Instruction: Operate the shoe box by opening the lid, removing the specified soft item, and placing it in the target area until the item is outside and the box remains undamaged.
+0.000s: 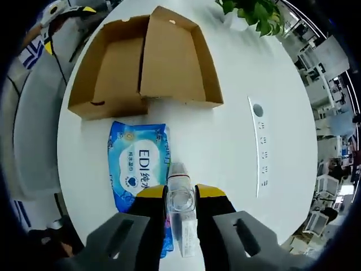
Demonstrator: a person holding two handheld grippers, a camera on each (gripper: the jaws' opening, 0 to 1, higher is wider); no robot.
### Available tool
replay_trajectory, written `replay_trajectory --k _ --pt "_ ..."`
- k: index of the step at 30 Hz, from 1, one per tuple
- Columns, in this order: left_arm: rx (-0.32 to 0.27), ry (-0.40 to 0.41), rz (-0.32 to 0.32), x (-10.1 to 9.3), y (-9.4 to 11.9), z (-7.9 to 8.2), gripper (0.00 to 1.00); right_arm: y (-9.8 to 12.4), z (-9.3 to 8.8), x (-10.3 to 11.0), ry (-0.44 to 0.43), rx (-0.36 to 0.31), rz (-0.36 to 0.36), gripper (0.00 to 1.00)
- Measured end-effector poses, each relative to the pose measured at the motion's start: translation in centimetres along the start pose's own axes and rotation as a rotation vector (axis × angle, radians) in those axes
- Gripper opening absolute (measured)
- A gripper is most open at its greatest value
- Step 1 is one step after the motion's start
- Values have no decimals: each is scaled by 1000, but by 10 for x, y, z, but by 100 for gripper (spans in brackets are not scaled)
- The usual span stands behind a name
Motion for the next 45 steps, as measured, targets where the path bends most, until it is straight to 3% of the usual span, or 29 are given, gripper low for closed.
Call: replay_trajectory --k 21,39,45 --pt "22 42 14 1 -5 -14 99 -21 5 -9 31 19 43 17" --pt "10 64 36 4 -3 -19 99 -17 6 -17 19 -12 -16 20" --pt "-1 91 85 17 -2 -15 95 -11 11 -17 -24 -45 -40 25"
Point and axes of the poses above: the point that each gripper's makers call its tool centre point, and the gripper's own axes: y roughly backward along the fingers, x roughly to its left, z roughly out of its top, the point moved 4 cm from there along y, roughly backward along the fingers, and after that the axes turned 14 degrees about y, right-handed, at the moved point
